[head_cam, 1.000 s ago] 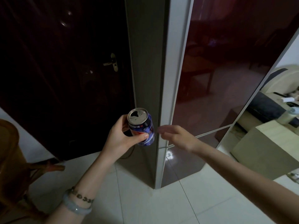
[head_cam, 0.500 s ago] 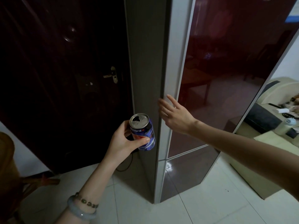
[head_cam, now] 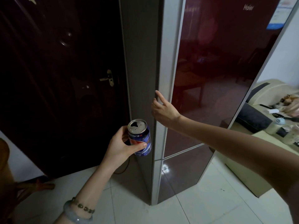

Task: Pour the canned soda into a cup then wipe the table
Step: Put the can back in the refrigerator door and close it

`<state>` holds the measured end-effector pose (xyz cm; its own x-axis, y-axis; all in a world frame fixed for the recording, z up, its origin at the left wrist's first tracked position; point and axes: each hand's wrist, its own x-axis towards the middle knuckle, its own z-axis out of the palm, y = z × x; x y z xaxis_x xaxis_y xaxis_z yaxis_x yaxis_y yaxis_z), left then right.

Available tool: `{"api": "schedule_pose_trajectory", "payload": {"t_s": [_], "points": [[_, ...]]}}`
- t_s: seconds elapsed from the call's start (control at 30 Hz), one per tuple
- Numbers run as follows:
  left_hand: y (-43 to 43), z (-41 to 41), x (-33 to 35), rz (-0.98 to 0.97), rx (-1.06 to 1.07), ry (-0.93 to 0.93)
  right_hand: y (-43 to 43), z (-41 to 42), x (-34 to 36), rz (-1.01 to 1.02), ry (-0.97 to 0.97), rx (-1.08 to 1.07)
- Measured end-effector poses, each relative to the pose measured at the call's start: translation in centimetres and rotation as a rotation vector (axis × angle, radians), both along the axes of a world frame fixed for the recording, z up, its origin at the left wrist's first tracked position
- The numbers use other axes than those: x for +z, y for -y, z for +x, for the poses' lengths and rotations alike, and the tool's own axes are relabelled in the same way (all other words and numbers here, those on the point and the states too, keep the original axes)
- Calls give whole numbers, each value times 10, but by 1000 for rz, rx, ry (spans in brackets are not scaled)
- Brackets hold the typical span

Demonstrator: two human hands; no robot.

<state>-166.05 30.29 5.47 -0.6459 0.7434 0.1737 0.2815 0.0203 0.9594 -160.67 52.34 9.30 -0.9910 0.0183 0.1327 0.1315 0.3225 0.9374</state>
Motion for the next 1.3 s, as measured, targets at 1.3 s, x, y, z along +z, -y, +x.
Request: {"api": "schedule_pose_trajectory", "payload": {"t_s": [1.3], "points": [[-100, 169, 1, -33, -806, -38, 83, 384, -63, -373, -739, -588]]}}
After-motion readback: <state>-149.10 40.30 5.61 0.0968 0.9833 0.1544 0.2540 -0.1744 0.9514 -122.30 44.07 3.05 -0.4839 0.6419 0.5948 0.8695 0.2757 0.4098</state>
